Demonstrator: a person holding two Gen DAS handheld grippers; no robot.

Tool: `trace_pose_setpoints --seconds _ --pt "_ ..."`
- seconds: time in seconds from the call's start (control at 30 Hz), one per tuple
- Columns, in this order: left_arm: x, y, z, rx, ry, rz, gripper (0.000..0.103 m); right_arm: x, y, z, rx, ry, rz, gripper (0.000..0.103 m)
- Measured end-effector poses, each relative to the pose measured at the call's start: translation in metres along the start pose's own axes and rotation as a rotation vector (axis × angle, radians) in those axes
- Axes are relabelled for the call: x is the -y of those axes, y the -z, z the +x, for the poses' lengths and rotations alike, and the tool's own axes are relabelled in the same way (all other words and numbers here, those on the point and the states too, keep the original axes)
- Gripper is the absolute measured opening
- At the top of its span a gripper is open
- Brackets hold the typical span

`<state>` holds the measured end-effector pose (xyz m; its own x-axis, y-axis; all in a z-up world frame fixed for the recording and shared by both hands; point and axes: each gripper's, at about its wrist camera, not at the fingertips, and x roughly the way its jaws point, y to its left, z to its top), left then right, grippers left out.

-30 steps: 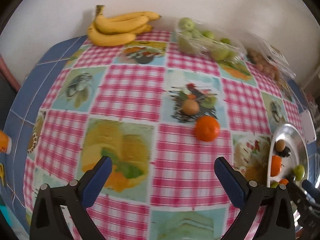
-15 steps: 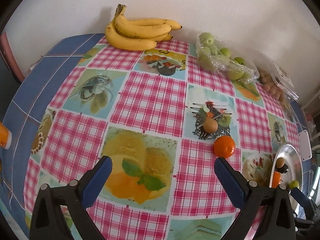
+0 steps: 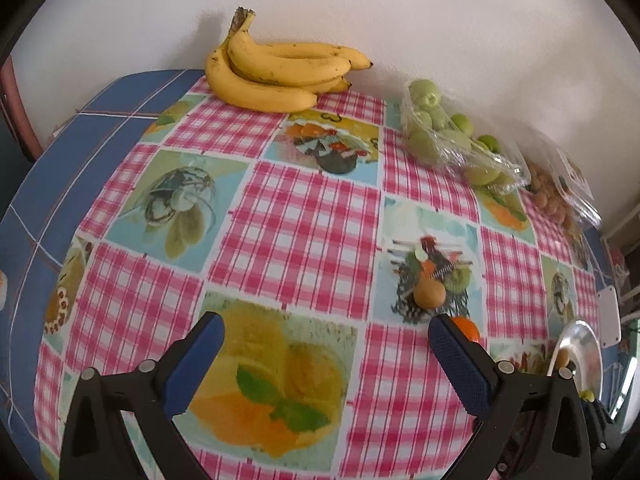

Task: Organize fruits
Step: 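Close the left gripper on the brown kiwi while the right closes on the last tangerine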

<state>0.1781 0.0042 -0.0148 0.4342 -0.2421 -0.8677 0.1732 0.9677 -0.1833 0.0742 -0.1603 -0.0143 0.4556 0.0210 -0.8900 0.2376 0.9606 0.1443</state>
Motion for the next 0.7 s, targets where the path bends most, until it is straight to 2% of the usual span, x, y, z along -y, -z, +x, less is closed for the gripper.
trace_pose_setpoints --seconds 0.1,0.5,0.7 --pt "-0.004 -0.004 0.004 0.033 0.009 -0.016 0.103 -0.003 -0.009 0.014 0.0 0.015 -0.014 0.103" --pt "0.004 -0.013 0.032 0.001 0.004 -0.004 0.103 -0.008 -0.027 0.054 -0.022 0.011 -0.02 0.102" --pt "0.014 -0.012 0.042 -0.016 0.018 0.02 0.103 -0.009 -0.031 0.061 -0.018 0.002 -0.024 0.085"
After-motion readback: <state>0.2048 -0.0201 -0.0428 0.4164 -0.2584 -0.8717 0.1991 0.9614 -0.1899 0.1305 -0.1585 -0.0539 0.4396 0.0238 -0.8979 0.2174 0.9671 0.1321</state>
